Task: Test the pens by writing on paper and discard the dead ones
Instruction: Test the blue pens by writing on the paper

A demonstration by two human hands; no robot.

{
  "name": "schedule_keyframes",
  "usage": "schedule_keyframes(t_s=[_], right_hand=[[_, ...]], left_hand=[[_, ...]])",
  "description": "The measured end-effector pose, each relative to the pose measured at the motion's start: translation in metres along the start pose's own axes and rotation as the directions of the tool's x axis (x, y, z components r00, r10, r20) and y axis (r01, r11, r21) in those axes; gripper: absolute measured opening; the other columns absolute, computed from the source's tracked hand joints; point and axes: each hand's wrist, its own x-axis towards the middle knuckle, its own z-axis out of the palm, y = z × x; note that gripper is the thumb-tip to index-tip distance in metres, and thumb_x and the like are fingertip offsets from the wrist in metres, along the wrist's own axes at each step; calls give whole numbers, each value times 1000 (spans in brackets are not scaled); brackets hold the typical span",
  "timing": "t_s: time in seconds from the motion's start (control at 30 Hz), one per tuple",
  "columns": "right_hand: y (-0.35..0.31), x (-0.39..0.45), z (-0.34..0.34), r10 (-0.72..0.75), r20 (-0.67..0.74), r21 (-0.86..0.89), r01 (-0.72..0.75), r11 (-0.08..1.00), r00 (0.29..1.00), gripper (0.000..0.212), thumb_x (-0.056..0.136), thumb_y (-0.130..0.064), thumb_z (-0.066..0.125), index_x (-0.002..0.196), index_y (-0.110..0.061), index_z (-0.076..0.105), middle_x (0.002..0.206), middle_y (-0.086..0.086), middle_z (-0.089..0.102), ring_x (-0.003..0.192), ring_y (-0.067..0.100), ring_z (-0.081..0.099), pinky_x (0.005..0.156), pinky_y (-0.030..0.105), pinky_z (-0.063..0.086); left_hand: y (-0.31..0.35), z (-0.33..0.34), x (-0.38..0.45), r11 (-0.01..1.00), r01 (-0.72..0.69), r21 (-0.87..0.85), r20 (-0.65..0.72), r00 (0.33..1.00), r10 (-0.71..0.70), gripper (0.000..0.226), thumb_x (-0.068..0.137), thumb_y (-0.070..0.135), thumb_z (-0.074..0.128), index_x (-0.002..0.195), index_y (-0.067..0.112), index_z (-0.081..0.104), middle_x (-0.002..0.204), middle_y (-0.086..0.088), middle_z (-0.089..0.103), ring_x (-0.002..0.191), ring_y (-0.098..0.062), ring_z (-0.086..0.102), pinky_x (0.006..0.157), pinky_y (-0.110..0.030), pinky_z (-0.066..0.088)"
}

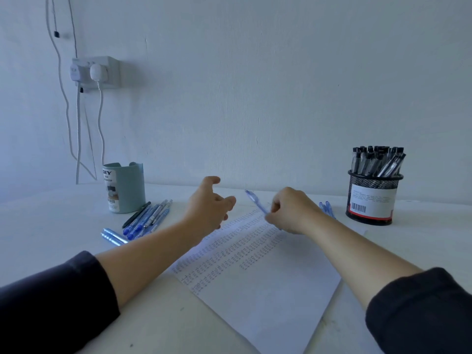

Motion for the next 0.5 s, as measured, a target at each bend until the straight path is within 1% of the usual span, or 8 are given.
schedule_keyframes(t_s=[0.07,0.1,0.13,0.23,0.3,0.37,0.43,0.5], right_hand=[[11,-1,-1,106,-48,-160,-112,981,993,15,87,-20,54,73,-14,53,74,4,55,77,24,53,85,33,43],[16,-1,-1,146,-71,-187,-157,970,987,22,90,-24,51,70,-13,48,72,3,51,79,25,51,94,37,40],[21,-1,-2,181,-88,-198,-196,960,979,29,93,-28,48,67,-14,43,69,2,48,80,26,49,97,37,38],[29,0,-6,279,-141,-246,-306,920,950,35,97,-33,44,67,-17,35,69,-1,42,82,25,46,81,29,32],[31,-2,-9,329,-192,-325,-376,868,925,26,97,-27,45,74,-17,40,70,-2,41,81,23,46,82,31,32],[33,-2,-10,358,-223,-398,-420,816,907,6,94,-19,45,92,-19,51,74,-2,46,84,23,48,89,33,31],[32,-5,-10,391,-212,-446,-445,777,896,23,91,-16,45,110,-22,56,94,-3,58,98,22,54,92,33,30],[29,-7,-8,401,-198,-489,-445,750,894,34,88,-16,46,120,-24,55,114,-2,60,111,23,52,90,33,30]], left_hand=[[-3,0,1,996,1,91,60,998,-7,51,93,17,59,138,20,35,102,-14,67,74,-19,58,56,-27,49],[-4,1,1,993,17,120,92,995,-28,48,93,17,59,135,20,37,102,-14,66,74,-18,58,57,-27,49],[-5,2,1,988,29,149,118,992,-47,44,92,17,59,132,20,41,101,-12,66,74,-18,57,59,-27,49],[-8,2,2,978,27,205,148,987,-58,35,92,18,60,125,19,47,96,-9,67,76,-18,58,65,-29,48],[-9,2,4,977,25,210,152,987,-57,32,92,18,59,122,20,48,94,-8,68,76,-19,58,64,-29,48],[-9,1,5,977,20,213,162,985,-56,31,92,18,59,120,21,48,91,-8,68,75,-19,58,63,-28,47],[-10,1,5,974,9,228,174,984,-50,28,92,18,59,118,21,50,88,-6,68,74,-19,58,63,-28,47],[-11,0,5,970,-2,245,185,982,-45,23,92,18,59,114,21,53,87,-5,67,74,-19,58,63,-28,47]])
